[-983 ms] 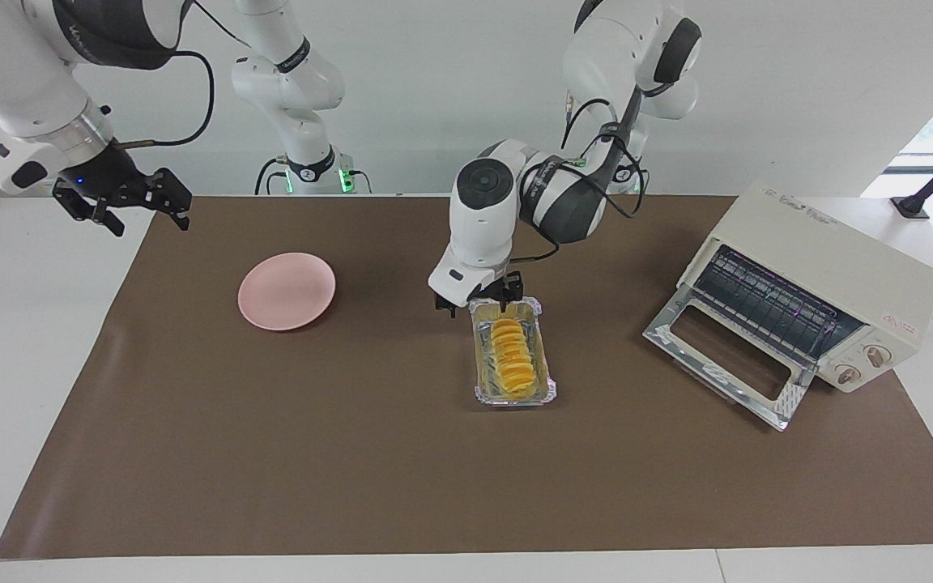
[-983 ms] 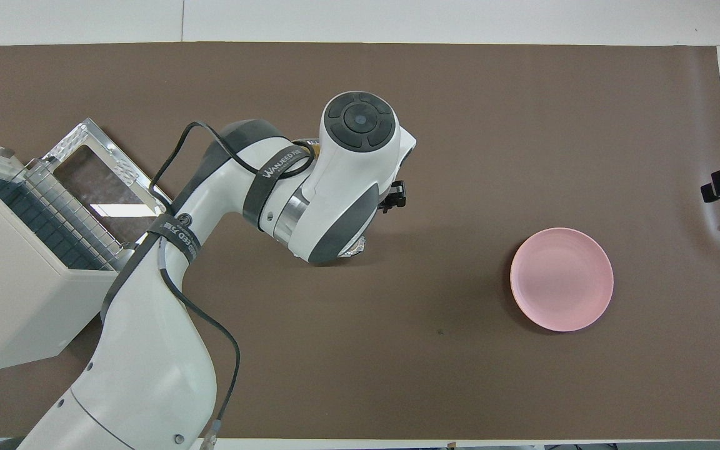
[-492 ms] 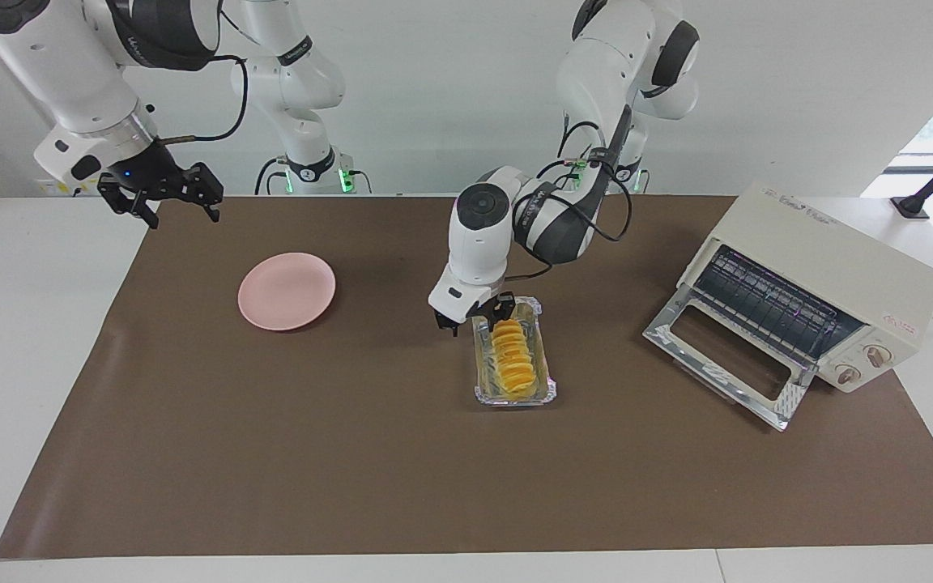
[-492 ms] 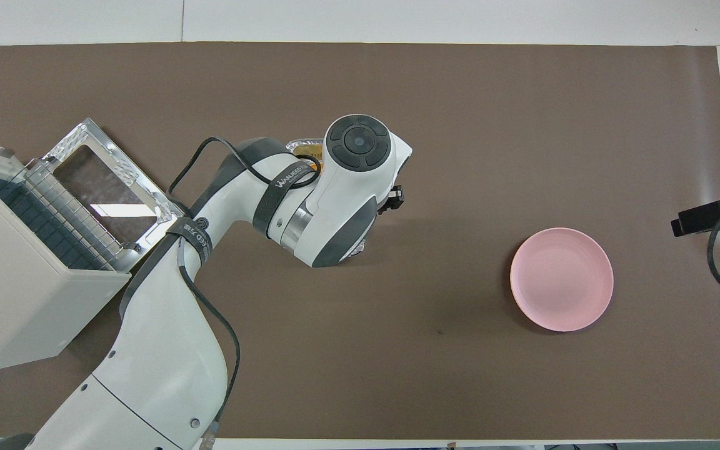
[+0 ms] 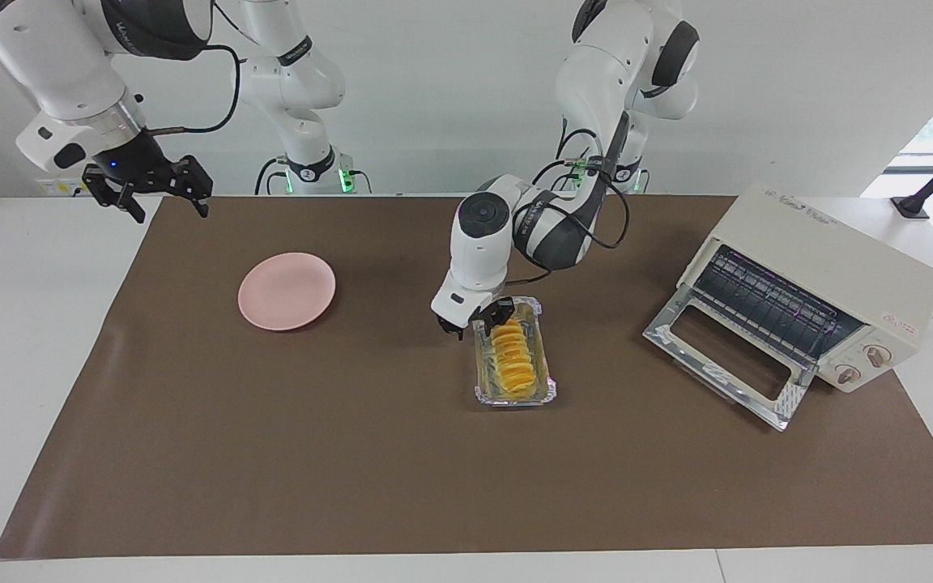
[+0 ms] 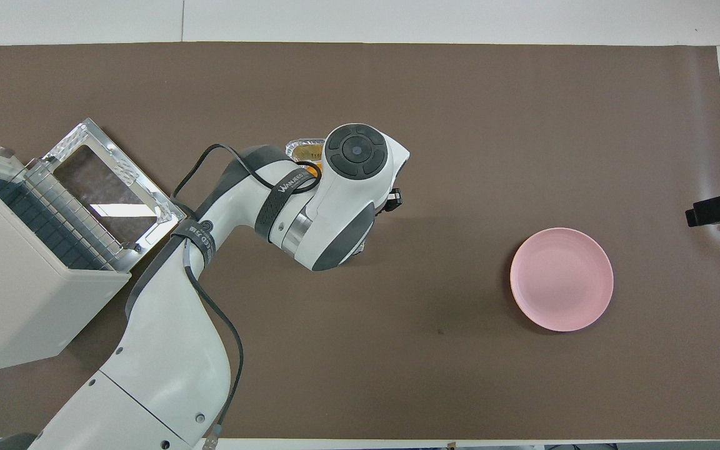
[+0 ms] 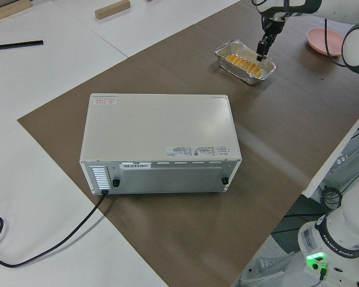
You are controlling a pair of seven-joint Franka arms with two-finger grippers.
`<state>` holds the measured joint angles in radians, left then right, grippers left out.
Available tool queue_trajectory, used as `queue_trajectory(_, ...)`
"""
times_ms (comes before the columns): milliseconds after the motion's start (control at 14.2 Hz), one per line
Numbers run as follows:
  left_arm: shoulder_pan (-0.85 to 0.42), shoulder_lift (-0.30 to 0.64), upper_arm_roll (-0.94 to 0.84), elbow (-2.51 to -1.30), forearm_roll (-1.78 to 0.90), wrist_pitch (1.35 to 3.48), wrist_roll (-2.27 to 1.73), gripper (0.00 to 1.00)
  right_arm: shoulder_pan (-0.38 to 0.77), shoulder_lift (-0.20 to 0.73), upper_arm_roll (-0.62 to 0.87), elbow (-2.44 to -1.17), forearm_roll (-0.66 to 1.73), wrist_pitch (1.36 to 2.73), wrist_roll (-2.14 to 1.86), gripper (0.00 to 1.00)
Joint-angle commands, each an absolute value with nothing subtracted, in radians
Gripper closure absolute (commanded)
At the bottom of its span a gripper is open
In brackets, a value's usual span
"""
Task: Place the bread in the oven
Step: 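Carry the foil tray with the left gripper into the toaster oven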
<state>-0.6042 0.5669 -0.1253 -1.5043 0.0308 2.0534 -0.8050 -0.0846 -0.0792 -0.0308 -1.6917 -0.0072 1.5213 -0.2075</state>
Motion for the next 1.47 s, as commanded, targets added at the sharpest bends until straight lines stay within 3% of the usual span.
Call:
queue_trajectory(0, -0.618, 0.558, -0.118, -1.542, 0.054, 2.089, -0.845, 0.48, -0.086, -0.048, -0.034, -1.615, -0.009, 1.448, -0.222, 0.00)
queue_trajectory(70, -0.624, 0.557, -0.118, -1.552, 0.054, 2.092, -0.853, 0.54, -0.084, -0.049, -0.032, -1.618, -0.009, 1.448, -0.222, 0.00)
queue_trajectory(140, -0.626, 0.558, -0.118, -1.554, 0.054, 2.094, -0.853, 0.66, -0.084, -0.049, -0.032, -1.620, -0.009, 1.448, -0.222, 0.00)
queue_trajectory(281, -0.624, 0.560, -0.117, -1.554, 0.054, 2.108, -0.851, 1.00, -0.084, -0.049, -0.034, -1.620, -0.009, 1.451, -0.222, 0.00)
queue_trajectory(562, -0.624, 0.558, -0.117, -1.536, 0.052, 2.073, -0.853, 1.00, -0.084, -0.052, -0.034, -1.621, -0.012, 1.459, -0.219, 0.00)
queue_trajectory(913, -0.623, 0.543, -0.048, -1.344, 0.052, 1.815, -0.917, 1.00, -0.084, -0.058, -0.034, -1.635, -0.014, 1.453, -0.221, 0.00)
queue_trajectory(1124, -0.608, 0.459, 0.072, -1.344, 0.049, 1.784, -0.913, 1.00, -0.084, -0.058, -0.034, -1.635, -0.015, 1.453, -0.224, 0.00)
queue_trajectory(1405, -0.490, 0.445, 0.158, -1.376, 0.055, 1.769, -0.882, 1.00, -0.086, -0.058, -0.034, -1.635, -0.014, 1.450, -0.224, 0.00)
